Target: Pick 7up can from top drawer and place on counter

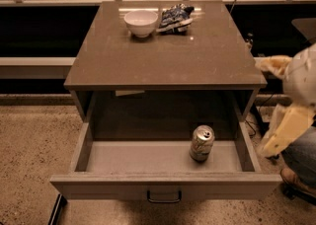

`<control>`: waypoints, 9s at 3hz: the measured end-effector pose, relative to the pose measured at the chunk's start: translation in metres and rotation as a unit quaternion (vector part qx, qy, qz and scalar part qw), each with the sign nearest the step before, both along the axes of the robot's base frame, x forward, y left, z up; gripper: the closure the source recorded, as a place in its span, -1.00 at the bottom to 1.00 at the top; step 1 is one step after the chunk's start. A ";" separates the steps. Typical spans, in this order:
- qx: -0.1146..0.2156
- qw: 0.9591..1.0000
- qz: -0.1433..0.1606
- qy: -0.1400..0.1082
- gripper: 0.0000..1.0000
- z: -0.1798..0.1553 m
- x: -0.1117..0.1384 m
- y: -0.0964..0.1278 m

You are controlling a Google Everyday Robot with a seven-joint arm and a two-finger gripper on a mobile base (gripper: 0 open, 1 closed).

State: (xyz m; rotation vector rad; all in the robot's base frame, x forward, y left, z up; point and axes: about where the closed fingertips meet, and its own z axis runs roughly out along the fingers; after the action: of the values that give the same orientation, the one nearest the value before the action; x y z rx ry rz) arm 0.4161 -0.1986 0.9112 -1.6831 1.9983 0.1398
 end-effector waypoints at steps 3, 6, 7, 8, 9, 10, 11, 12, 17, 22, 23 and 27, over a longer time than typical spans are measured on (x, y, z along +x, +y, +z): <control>0.109 0.992 -0.040 -0.055 -1.00 -0.075 -0.003 -0.022; 0.166 0.982 -0.047 -0.076 -1.00 -0.157 0.048 -0.015; 0.206 0.974 -0.059 -0.067 -1.00 -0.174 0.065 -0.008; 0.249 0.964 -0.081 -0.051 -1.00 -0.186 0.080 0.000; 0.264 0.960 -0.085 -0.038 -1.00 -0.198 0.091 0.016; 0.272 0.959 -0.082 -0.029 -1.00 -0.214 0.098 0.031; 0.289 0.954 -0.076 -0.019 -0.92 -0.228 0.101 0.044; 0.310 0.948 -0.067 -0.014 -0.54 -0.234 0.101 0.054; 0.344 0.928 0.092 -0.108 1.00 -0.045 0.087 0.027; 0.312 0.948 0.001 -0.071 1.00 0.032 0.211 0.038; 0.312 0.947 0.004 -0.072 1.00 0.032 0.210 0.038; 0.358 0.929 -0.064 -0.070 1.00 0.037 0.238 0.042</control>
Offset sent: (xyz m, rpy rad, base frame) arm -0.0115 -0.0065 -0.0646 0.1519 -0.0075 -0.0206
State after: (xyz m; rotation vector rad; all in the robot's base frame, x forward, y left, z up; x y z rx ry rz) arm 0.6543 -0.1567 0.9486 -1.0555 1.6510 0.6040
